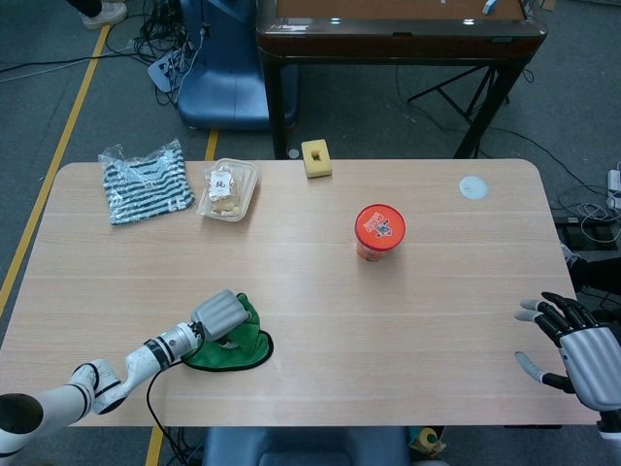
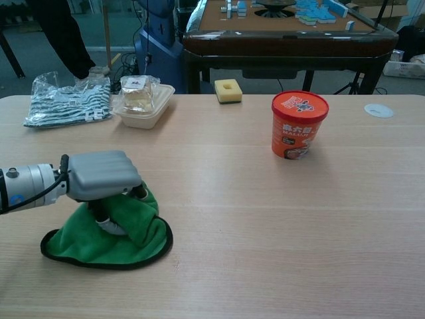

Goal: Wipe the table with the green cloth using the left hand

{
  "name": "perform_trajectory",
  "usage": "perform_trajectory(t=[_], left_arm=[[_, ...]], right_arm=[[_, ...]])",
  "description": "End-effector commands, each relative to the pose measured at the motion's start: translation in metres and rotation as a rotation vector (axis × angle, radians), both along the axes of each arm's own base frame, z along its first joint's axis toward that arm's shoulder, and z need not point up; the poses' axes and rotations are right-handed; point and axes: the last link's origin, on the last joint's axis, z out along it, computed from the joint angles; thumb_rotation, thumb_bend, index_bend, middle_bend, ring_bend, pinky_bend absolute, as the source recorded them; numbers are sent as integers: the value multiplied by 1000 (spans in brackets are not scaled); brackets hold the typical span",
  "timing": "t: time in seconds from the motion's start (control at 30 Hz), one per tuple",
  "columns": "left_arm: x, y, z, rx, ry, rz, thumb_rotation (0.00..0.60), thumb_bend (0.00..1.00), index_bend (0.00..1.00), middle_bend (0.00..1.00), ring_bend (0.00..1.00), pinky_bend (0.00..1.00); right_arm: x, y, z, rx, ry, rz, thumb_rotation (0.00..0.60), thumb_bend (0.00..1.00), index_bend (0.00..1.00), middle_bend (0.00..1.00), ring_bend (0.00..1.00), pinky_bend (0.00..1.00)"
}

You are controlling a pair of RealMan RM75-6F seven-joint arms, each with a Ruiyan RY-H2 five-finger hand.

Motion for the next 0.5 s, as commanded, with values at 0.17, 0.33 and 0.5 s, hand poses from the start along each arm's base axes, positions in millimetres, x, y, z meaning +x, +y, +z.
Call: perform_trajectory(t=[0.17, 0.33, 0.5], left_arm=[[-11, 41, 35, 169, -16, 79, 600, 183, 643, 651, 654, 871], [-2, 57, 55, 241, -104, 123, 600, 183, 643, 651, 654, 871], [11, 68, 67, 308, -212, 165, 600, 183, 638, 650, 652, 871]], right_arm=[[0, 0, 0, -1, -2, 4, 600, 329, 345, 291, 164, 191], [0, 0, 0, -1, -6, 6, 600, 329, 346, 291, 164, 191], [0, 0, 0, -1, -7, 8, 600, 329, 346, 290, 164, 191]])
